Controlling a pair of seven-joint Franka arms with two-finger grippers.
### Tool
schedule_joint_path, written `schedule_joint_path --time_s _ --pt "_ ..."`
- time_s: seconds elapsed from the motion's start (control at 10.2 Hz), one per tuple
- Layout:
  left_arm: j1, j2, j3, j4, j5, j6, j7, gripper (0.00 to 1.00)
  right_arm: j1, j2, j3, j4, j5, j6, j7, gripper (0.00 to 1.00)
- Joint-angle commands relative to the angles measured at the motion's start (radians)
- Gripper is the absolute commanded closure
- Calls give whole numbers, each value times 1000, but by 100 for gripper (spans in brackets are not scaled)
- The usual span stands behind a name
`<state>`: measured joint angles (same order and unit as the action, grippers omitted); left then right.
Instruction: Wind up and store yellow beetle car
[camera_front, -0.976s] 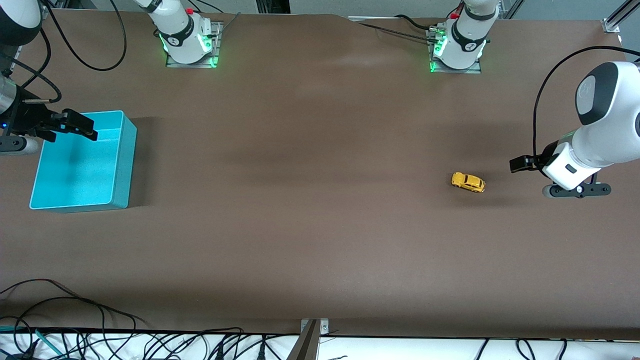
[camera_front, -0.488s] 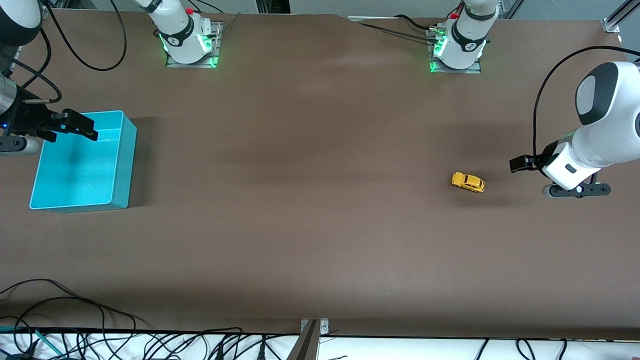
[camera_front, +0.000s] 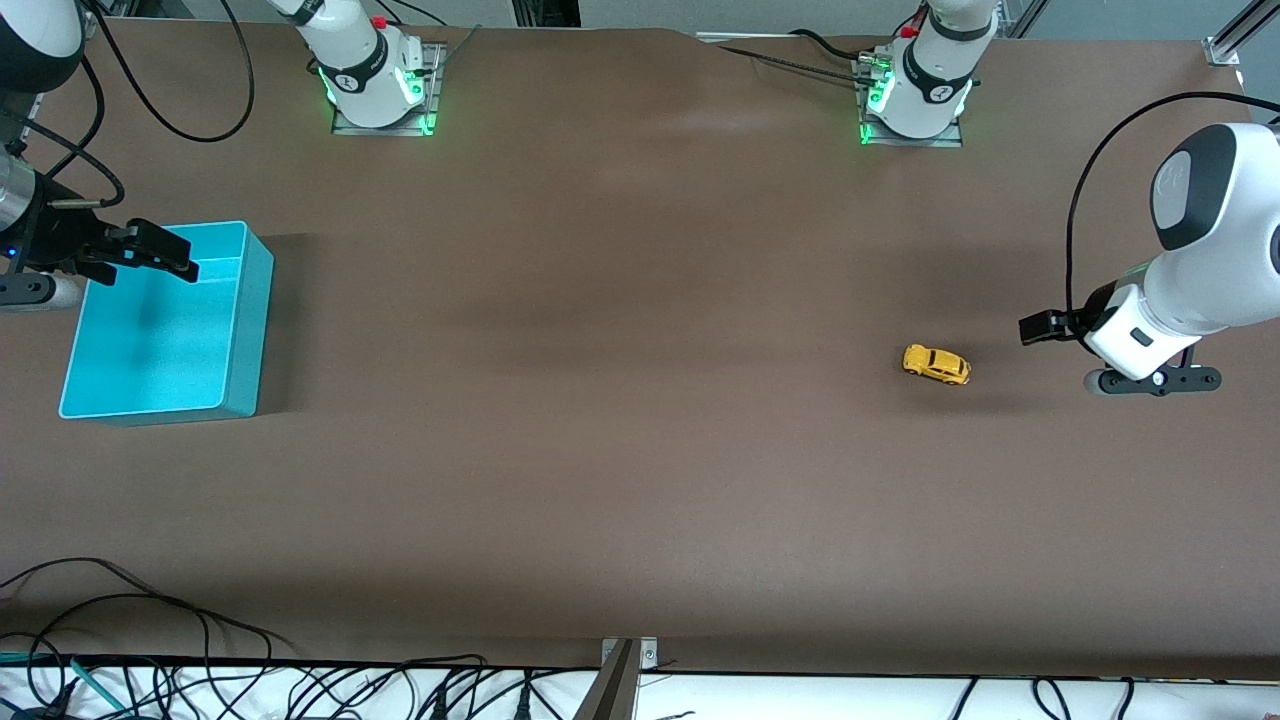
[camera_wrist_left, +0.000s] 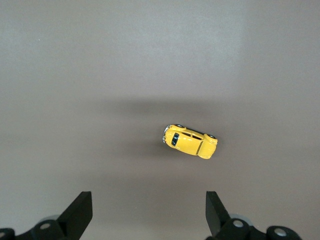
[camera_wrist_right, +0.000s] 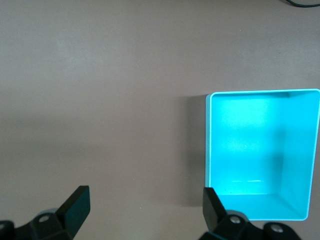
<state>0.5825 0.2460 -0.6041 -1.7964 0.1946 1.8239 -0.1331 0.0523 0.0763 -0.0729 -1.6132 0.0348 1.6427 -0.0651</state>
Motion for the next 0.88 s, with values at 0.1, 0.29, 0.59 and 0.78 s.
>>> schedule_joint_path --time_s 0.1,0.29,0.59,0.78 --pt "-7 12 1 6 -15 -22 -109 0 -6 0 1 6 27 -1 -21 0" --pt "-7 21 3 0 -27 -22 -198 0 -6 0 1 6 27 -1 -21 0" --pt "-9 68 3 -8 -32 0 -524 0 -6 0 1 6 27 -1 -21 0" --pt "-9 78 3 -62 -27 84 -780 0 -6 0 1 6 27 -1 -21 0"
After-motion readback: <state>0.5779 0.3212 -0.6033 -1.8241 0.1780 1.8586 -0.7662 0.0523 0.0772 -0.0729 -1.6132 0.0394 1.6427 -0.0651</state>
